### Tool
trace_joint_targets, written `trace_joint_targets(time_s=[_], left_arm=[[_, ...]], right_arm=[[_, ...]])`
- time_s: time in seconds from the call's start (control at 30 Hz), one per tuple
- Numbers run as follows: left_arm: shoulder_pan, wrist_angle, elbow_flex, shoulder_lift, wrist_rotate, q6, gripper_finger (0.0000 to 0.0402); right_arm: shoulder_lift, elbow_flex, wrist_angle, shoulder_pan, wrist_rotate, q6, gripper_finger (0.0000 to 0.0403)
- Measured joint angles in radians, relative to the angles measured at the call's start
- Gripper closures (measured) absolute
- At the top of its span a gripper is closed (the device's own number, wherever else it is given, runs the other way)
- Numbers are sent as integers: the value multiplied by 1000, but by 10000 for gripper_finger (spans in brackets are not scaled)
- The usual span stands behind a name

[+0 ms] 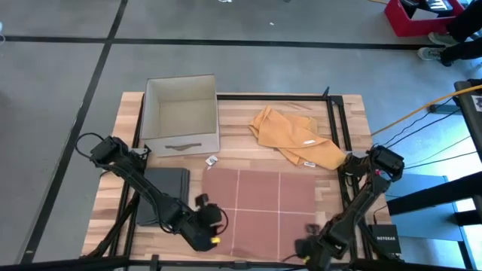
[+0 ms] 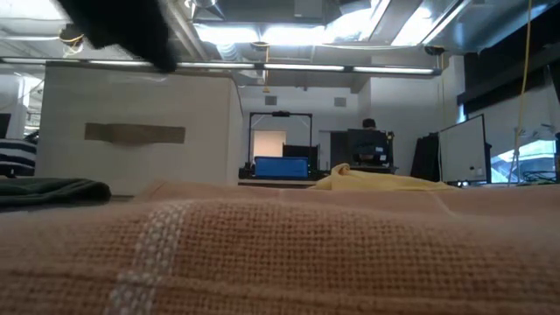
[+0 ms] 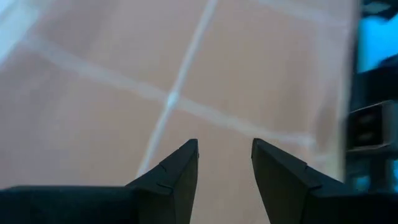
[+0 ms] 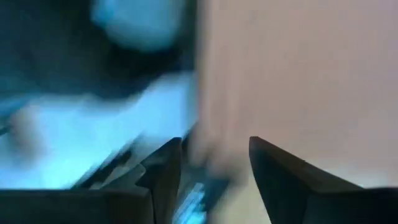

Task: Fold towel
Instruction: Fold the light orange towel

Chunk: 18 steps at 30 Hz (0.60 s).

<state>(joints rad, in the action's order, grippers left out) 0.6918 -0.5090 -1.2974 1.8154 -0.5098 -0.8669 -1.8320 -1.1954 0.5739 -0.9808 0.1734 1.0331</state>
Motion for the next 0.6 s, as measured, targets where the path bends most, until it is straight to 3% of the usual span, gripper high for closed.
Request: trace_joint_targets(time_s=[0.17,0.27,0.33,0.6], left_arm=[[-49,147,27,41,41,124,259],[-82,143,52,68,72,120,259],[-102,138,70,87,101,108,259],[-119,122,162,107,193,36,259]], right_arm=[[0,1,8,17,-791,-153,209],[0,17,31,37,-1048,-122,209],[0,33,14,58,-1032,-130,210],[-2,178,-85,128,-694,-186,210]])
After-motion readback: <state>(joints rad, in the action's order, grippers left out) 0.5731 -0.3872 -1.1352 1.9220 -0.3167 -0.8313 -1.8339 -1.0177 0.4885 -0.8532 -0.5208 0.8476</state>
